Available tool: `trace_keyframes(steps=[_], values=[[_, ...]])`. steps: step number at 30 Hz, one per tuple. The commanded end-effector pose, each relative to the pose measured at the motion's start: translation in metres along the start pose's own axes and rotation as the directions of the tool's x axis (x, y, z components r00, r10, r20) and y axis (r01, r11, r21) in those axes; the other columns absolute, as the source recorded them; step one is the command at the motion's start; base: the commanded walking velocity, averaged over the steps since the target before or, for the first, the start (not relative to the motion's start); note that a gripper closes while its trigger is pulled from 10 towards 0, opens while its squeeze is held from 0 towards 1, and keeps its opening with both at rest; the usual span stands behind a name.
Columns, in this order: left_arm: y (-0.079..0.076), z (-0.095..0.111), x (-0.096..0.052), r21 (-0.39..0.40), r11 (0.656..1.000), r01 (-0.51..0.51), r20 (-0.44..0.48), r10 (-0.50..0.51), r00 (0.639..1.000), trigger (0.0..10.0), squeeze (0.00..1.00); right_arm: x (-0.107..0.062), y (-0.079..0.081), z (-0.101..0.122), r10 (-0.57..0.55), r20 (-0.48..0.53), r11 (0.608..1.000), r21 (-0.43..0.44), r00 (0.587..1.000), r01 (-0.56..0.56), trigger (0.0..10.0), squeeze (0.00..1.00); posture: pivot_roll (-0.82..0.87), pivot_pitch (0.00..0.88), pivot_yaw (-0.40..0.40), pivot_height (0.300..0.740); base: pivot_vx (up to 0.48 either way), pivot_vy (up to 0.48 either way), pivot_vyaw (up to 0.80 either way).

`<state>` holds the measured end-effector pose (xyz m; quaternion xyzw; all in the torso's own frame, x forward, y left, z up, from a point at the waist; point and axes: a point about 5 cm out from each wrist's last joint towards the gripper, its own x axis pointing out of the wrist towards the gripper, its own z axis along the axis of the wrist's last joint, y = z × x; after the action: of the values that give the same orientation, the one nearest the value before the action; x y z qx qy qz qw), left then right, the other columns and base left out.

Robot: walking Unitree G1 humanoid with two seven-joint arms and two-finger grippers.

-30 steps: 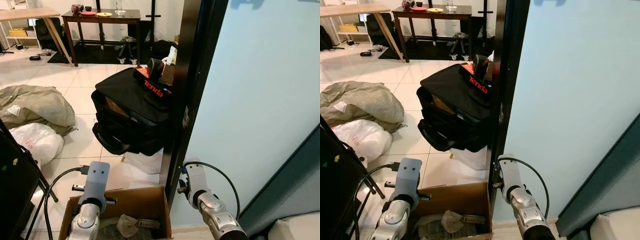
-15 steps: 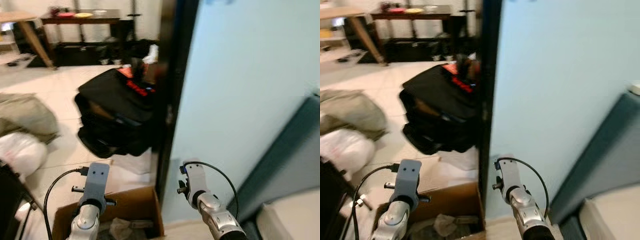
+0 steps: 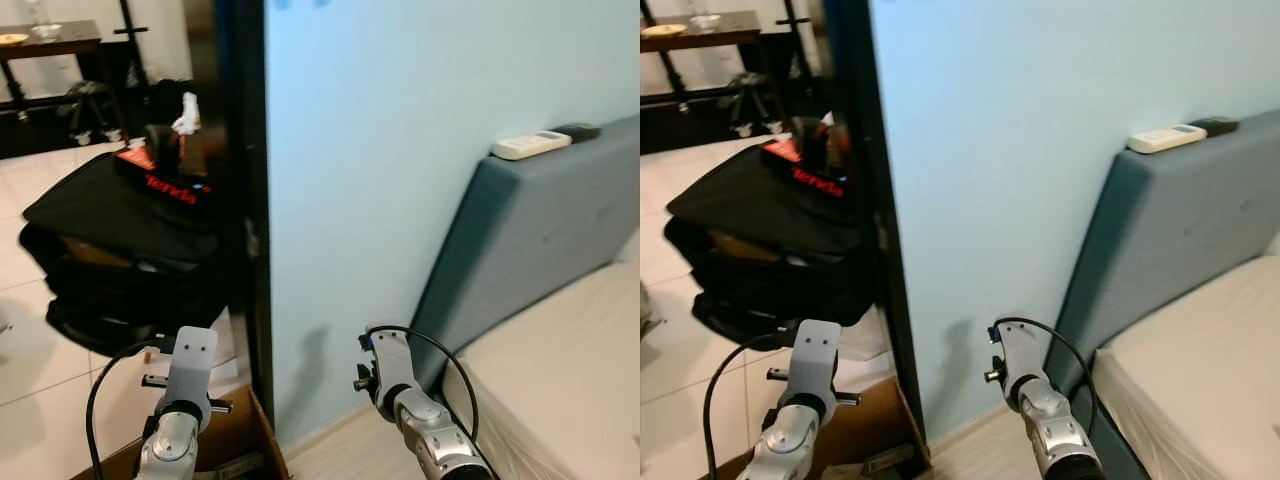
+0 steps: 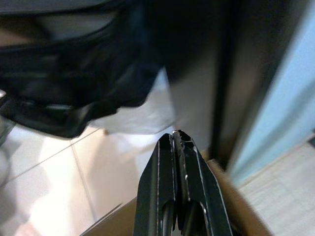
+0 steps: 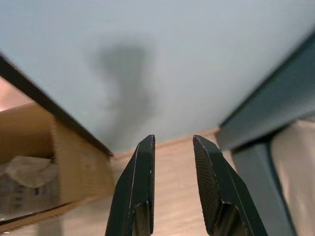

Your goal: Clean up the room

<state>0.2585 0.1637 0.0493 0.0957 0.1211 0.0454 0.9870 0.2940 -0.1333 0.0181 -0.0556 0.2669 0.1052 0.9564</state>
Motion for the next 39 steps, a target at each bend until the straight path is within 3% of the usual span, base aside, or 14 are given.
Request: trace_keyframes(steps=[1, 25, 39], values=[[-0.0001, -0.0034, -0.0018, 0.0, 1.0, 0.011, -0.013, -0.011, 1.0, 10.0, 0.0, -0.0004, 0.0008, -0.0003, 0.004, -0.005, 1.0, 0.016, 1.0, -0.003, 10.0, 0.0, 0.03, 0.05, -0.035, 0.74, 0.0, 0.0, -0.8], [-0.0083, -0.001, -0.0019, -0.021, 0.998, 0.066, 0.006, -0.066, 0.998, 10.0, 0.0, -0.0016, 0.0005, -0.0002, -0.002, -0.009, 1.0, 0.027, 1.0, 0.002, 10.0, 0.0, 0.03, 0.053, -0.026, 0.74, 0.0, 0.0, -0.8], [-0.0085, -0.0042, -0.0034, 0.005, 0.997, 0.073, 0.003, -0.073, 0.997, 10.0, 0.0, -0.0027, -0.0002, -0.0006, -0.006, -0.005, 1.0, 0.023, 1.0, 0.006, 10.0, 0.0, 0.03, 0.051, -0.027, 0.74, 0.0, 0.0, -0.8]])
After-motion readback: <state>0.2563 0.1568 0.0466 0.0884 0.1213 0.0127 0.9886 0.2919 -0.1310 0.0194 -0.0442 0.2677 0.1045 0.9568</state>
